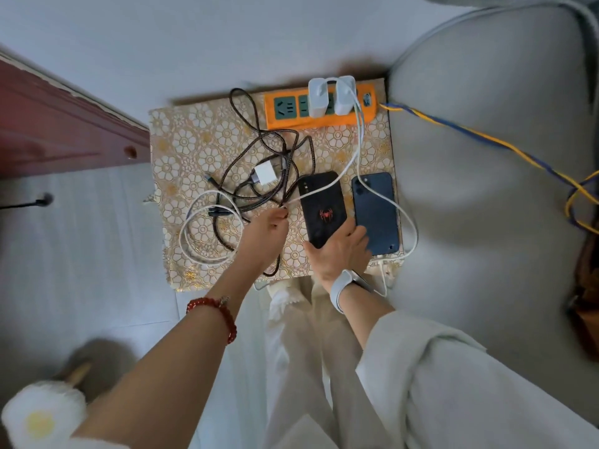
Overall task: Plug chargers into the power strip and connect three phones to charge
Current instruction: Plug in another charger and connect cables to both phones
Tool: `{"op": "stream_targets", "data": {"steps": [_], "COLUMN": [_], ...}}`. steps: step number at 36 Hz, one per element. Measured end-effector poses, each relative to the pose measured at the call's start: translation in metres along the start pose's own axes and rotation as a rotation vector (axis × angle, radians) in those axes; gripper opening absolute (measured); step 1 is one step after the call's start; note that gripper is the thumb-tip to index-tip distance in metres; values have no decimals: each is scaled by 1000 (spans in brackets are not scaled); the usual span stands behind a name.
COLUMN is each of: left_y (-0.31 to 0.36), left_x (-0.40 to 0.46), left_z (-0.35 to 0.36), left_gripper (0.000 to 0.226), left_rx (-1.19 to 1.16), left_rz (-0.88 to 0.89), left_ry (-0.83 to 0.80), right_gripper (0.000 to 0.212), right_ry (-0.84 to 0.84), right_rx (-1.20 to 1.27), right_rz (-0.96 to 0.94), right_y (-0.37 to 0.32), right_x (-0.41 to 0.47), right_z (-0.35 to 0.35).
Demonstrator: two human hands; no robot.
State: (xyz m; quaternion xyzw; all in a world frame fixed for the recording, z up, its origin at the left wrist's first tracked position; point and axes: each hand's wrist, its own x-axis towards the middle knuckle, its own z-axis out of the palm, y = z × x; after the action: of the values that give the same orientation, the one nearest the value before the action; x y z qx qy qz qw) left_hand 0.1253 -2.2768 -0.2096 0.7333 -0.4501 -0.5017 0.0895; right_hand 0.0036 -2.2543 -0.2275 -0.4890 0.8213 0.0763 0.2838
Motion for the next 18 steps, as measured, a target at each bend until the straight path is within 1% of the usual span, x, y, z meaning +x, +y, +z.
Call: {"op": "stream_targets", "data": {"steps": [3,6,9,11,15,18], "left_y": [-12,-20,-26,-30,-35,-33], "left_x": [-10,-20,-27,-31,-35,-38], "left_z": [3,6,10,13,21,21], "left_gripper": [32,40,49,53,61,61], "left_rx": [118,339,553,654,765,788], "left_rz": [2,-9,16,47,58,53], "left_ry": [105,158,127,83,-38,-72], "right_gripper": [88,88,88,87,86,82], "right_ry": [-3,-11,-11,-3,-18,-46], "right_rx": [-12,37,56,40,-2,-44], "right_rz": [21,64,98,94,29,-46], "right_y": [4,1,-4,-4,0,5], "right_x": [1,0,-2,-4,-7,-13], "right_z": [1,3,5,5,2,-5]}}
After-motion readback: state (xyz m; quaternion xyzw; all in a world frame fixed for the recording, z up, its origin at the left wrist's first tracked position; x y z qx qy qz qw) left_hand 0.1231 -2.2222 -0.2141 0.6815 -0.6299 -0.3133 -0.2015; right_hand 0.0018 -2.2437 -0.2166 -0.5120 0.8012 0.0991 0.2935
